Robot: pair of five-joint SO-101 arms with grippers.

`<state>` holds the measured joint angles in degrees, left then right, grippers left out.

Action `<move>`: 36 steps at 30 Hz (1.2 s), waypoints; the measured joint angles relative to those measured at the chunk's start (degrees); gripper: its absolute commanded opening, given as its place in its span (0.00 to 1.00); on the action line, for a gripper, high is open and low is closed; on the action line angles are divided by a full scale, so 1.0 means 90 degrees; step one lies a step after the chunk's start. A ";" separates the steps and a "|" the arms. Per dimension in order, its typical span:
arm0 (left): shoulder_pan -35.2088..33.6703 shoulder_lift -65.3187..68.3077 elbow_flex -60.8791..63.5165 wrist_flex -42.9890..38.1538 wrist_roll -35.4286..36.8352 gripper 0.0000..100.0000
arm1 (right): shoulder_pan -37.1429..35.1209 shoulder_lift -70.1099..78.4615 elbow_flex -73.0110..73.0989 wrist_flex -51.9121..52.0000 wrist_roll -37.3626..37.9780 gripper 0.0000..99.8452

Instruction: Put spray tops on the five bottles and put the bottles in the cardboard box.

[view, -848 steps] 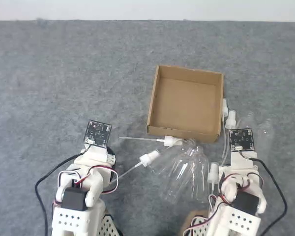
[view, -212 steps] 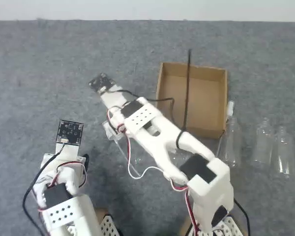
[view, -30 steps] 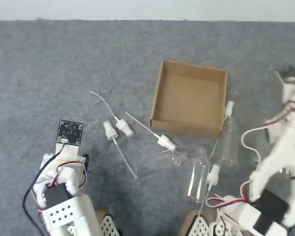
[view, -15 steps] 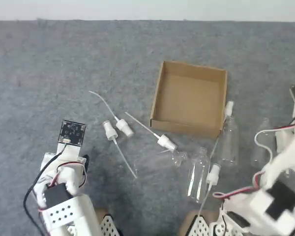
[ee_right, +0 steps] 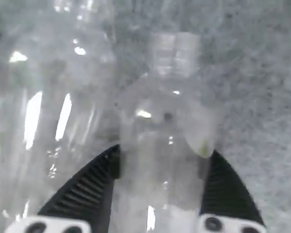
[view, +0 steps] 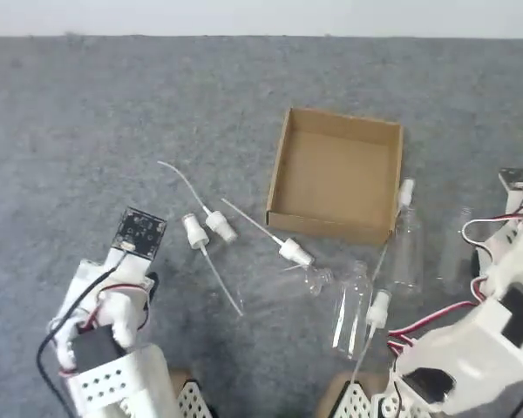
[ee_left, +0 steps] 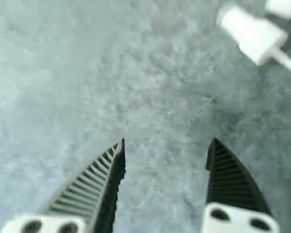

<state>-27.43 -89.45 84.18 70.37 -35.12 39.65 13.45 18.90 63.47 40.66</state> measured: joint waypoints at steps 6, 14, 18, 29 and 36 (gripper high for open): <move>0.0107 0.1621 -0.2100 0.0781 -0.0010 0.24 | 0.0059 0.0186 -0.0098 -0.0371 0.0127 0.01; 0.1368 0.4630 -0.3800 0.0860 0.1348 0.24 | 0.0059 0.0186 -0.0098 -0.0410 0.1426 0.01; 0.2022 0.5841 -0.3907 0.0186 0.2598 0.24 | 0.0068 0.0186 -0.0098 -0.0410 0.1807 0.01; 0.2383 0.8449 -0.3907 -0.1661 0.4650 0.20 | 0.0254 0.0195 -0.0107 -0.0410 0.1875 0.01; 0.2227 0.9035 -0.4103 -0.2247 0.4962 0.19 | 0.0254 0.0195 -0.0107 -0.0410 0.1875 0.01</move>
<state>-7.38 -8.13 47.25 50.15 9.54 41.93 15.21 17.93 59.78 57.54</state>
